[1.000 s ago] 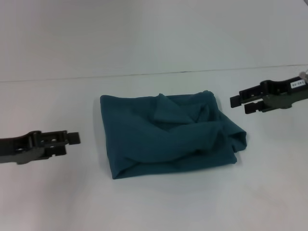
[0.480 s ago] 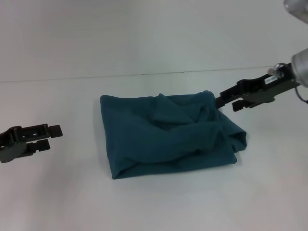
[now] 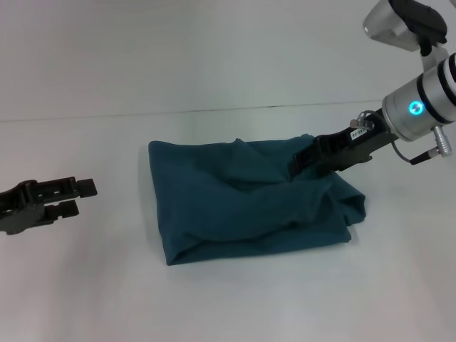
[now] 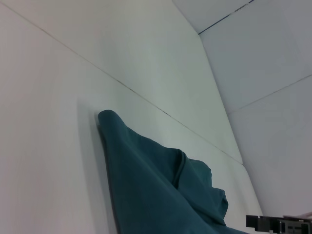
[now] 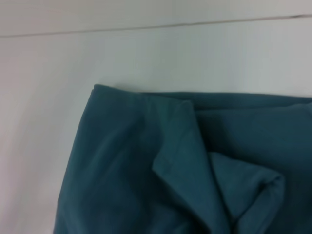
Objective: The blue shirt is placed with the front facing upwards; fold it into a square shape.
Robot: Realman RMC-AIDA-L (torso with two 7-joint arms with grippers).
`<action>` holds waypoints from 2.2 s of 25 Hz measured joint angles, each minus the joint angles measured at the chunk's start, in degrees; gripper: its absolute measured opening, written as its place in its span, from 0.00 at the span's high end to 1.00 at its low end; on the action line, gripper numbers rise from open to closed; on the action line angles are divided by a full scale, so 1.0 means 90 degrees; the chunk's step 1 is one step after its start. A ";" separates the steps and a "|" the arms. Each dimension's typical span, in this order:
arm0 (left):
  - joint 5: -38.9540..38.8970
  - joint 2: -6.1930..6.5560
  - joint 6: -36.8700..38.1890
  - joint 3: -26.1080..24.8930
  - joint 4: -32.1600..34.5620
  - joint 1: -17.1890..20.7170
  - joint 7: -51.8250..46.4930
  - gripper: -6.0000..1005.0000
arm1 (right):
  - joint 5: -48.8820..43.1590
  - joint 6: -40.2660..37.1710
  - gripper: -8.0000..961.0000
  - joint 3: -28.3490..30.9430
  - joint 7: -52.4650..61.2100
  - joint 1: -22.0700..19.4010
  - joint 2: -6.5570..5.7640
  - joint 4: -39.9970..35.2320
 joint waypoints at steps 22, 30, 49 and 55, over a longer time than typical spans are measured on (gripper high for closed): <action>-0.0006 -0.0047 -0.0162 0.0022 -0.0021 -0.0006 -0.0004 0.27 | -0.0071 0.0713 0.30 -0.0020 0.0024 -0.0098 0.0295 0.0023; -0.0005 -0.0046 -0.0167 0.0022 -0.0021 -0.0006 -0.0004 0.27 | -0.0027 0.0155 0.30 0.0059 0.0015 -0.0115 0.0193 -0.0058; -0.0005 -0.0054 -0.0297 0.0027 -0.0183 -0.0007 0.0045 0.27 | 0.0743 0.0249 0.30 -0.0126 -0.0180 0.0037 0.0309 0.0503; -0.0005 -0.0048 -0.0309 0.0033 -0.0188 -0.0006 0.0045 0.27 | 0.0333 -0.0386 0.30 -0.0195 -0.0056 -0.0040 0.0226 0.0462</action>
